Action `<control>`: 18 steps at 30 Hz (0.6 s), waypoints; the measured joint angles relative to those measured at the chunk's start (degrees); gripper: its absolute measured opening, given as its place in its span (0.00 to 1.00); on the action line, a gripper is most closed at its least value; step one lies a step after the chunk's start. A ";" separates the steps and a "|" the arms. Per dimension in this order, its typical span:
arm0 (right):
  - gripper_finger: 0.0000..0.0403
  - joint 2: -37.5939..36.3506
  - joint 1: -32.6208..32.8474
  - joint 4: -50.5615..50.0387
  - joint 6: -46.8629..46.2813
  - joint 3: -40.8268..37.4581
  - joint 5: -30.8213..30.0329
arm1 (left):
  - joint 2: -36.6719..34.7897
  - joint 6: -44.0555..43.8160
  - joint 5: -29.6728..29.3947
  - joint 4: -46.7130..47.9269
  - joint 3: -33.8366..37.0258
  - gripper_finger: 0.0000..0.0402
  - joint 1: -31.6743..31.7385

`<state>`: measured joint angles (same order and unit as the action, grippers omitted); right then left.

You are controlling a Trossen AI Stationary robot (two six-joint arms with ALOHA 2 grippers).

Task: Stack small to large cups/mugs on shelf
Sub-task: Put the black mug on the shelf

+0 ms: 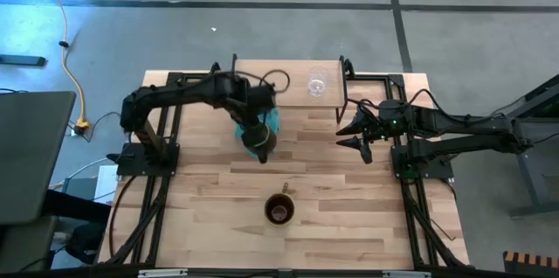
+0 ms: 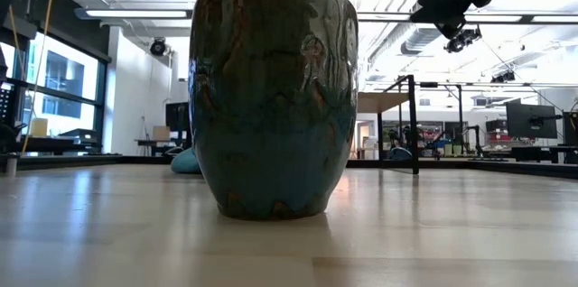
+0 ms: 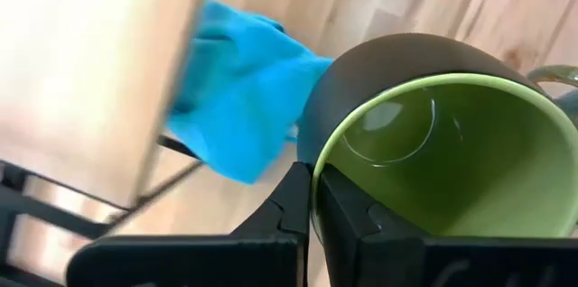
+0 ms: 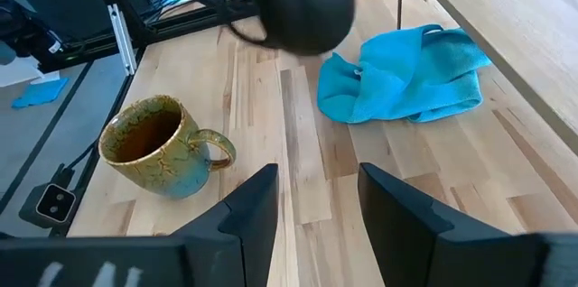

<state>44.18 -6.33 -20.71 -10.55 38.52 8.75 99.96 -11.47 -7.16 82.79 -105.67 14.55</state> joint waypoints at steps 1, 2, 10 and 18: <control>0.36 0.00 -0.01 0.04 -0.20 -0.01 0.00 | 0.00 1.36 -0.02 0.46 -1.02 0.00 0.90; 0.36 0.00 0.00 0.21 -1.01 0.00 -0.11 | 0.00 2.73 -0.17 0.82 -1.92 0.00 1.76; 0.36 0.11 -0.02 2.12 -6.87 -0.01 -3.32 | -0.02 14.36 -1.11 3.16 -6.40 0.00 8.88; 0.36 0.11 -0.02 2.12 -11.62 0.00 -7.39 | 0.00 21.14 -0.13 2.17 -6.82 0.00 15.00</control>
<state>44.29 -6.35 -18.59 -22.16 38.52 1.36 99.96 9.67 -7.29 84.97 -112.49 29.54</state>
